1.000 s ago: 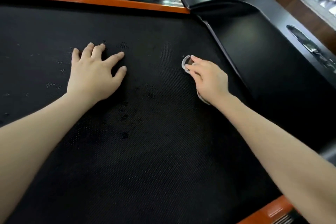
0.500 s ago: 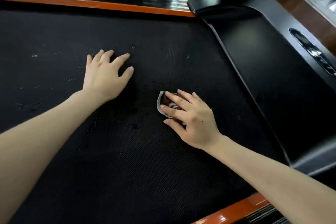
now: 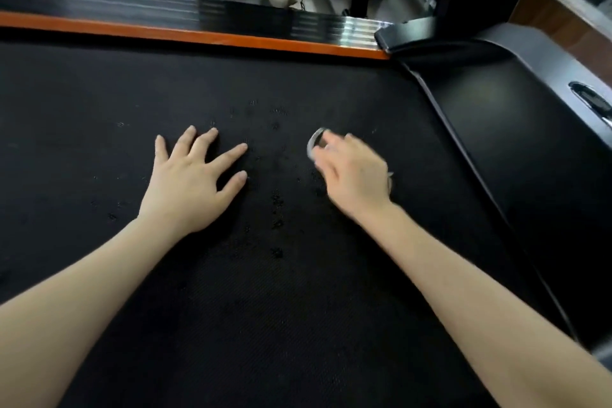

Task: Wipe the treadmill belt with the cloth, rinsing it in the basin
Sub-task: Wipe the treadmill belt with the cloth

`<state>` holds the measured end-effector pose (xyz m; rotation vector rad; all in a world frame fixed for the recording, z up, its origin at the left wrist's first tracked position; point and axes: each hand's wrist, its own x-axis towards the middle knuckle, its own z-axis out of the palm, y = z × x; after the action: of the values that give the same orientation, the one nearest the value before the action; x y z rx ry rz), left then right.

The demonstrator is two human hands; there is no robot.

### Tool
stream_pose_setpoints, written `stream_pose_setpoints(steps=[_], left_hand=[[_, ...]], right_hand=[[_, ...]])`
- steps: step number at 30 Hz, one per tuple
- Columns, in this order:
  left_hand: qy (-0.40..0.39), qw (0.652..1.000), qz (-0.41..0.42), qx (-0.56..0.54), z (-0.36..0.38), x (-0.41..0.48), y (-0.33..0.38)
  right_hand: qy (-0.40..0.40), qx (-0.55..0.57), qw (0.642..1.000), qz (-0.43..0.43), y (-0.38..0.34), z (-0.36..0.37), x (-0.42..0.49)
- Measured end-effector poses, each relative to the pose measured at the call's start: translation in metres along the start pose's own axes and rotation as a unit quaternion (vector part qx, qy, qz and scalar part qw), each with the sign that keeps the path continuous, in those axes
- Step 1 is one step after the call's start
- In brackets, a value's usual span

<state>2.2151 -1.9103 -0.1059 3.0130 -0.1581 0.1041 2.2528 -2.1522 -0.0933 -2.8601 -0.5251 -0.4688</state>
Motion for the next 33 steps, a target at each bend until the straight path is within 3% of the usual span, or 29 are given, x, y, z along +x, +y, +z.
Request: stream_pose_setpoints(steps=[3,6,8,11,12,14,16,19,21,24,26,28,31,33], left_hand=[[0.007,1.0,0.002,-0.011,0.0,0.001,0.001],[0.004,1.0,0.0,-0.015,0.001,0.0,0.001],[0.008,1.0,0.003,-0.018,0.002,0.0,0.0],[0.016,1.0,0.006,-0.025,0.003,0.0,0.001],[0.018,1.0,0.007,-0.025,0.003,0.001,0.0],[0.02,0.999,0.009,-0.025,0.003,0.0,0.0],[0.025,0.999,0.01,-0.022,0.003,0.001,0.0],[0.024,0.999,0.011,-0.025,0.004,0.0,0.001],[0.026,0.999,0.009,-0.026,0.004,0.0,0.0],[0.029,0.999,0.009,-0.031,0.005,0.001,-0.001],[0.033,0.999,0.007,-0.033,0.005,0.001,-0.001],[0.03,0.999,0.011,-0.033,0.004,0.001,0.0],[0.03,0.999,0.008,-0.036,0.003,0.001,-0.001],[0.027,0.999,0.01,-0.036,0.004,0.001,-0.002]], right_hand=[[-0.036,0.059,0.982,-0.174,-0.03,-0.012,-0.049],[-0.064,0.068,0.959,-0.267,-0.015,-0.013,-0.036],[-0.031,0.033,0.982,-0.183,0.008,0.001,0.008],[-0.036,0.01,0.998,0.051,0.033,0.017,0.072],[-0.037,-0.001,0.997,0.064,0.03,0.02,0.075],[-0.027,0.004,1.0,0.009,0.01,0.017,0.057],[-0.003,0.052,0.992,-0.114,-0.016,0.011,0.019],[-0.043,0.074,0.97,-0.228,-0.021,0.008,0.002],[-0.032,0.064,0.981,-0.181,-0.004,0.015,0.035],[-0.019,0.022,1.0,0.006,0.02,0.03,0.106],[-0.02,-0.004,0.998,0.066,0.014,0.039,0.132],[-0.016,-0.011,1.0,0.022,-0.011,0.043,0.132],[-0.035,0.046,0.989,-0.137,-0.039,0.047,0.111],[-0.065,0.05,0.987,-0.14,-0.023,0.045,0.122]])
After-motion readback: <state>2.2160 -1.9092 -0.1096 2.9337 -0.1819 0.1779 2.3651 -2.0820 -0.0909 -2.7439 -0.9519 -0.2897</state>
